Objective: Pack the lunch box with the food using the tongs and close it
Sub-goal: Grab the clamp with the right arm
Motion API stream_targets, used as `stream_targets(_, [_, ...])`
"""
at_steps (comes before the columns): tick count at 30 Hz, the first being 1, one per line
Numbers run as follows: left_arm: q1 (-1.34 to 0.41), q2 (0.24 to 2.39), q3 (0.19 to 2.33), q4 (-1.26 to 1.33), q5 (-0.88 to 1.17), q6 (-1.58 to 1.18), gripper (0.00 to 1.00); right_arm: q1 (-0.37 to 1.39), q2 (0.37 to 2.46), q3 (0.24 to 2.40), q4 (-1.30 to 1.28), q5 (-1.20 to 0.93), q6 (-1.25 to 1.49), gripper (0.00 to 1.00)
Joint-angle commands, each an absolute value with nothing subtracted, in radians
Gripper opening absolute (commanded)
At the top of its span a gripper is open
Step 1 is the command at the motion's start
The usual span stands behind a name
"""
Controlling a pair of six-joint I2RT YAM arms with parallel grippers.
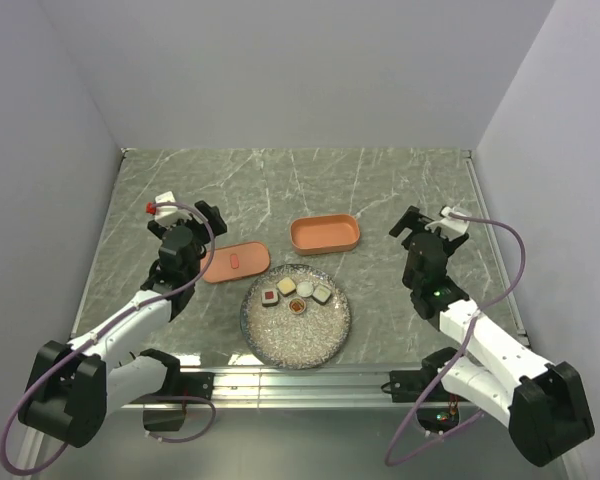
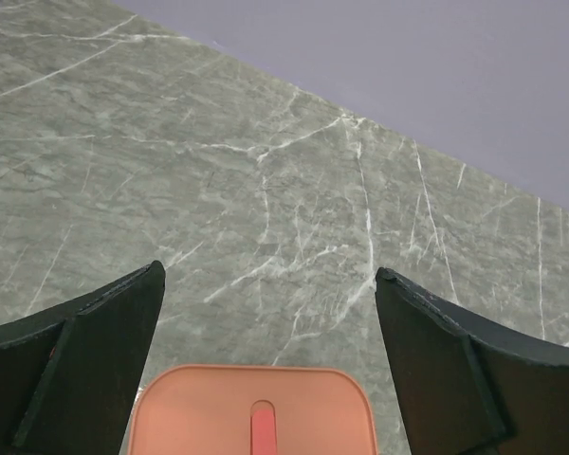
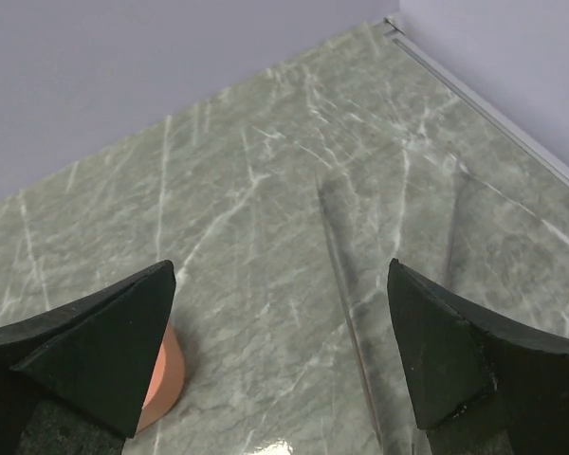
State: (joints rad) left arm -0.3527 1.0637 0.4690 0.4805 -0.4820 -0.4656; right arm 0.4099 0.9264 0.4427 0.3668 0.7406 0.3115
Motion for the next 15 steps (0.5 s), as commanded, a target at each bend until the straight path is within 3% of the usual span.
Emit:
stream_targets(1, [-0.350,1.046,0.512,0.488,-0.500,-0.466,0.99,0.374,0.957,0.508,0.298,0.788,0.397,1.00])
stream_targets(6, [-0.350,1.006,0.491,0.494,-0.477,-0.471,0.99,0.226,1.049,0.578,0.151,0.664,0.530,1.00])
stream_targets(12, [-0.350,0.991,0.479,0.505,-0.448,-0.474,0.99,0.175,1.137,0.643,0.005,0.666,0.644,1.00])
stream_targets(15, [-0.350,1.009,0.497,0.479,-0.446,-0.477,0.99,0.114,1.206,0.647,0.006,0.510,0.650,1.00])
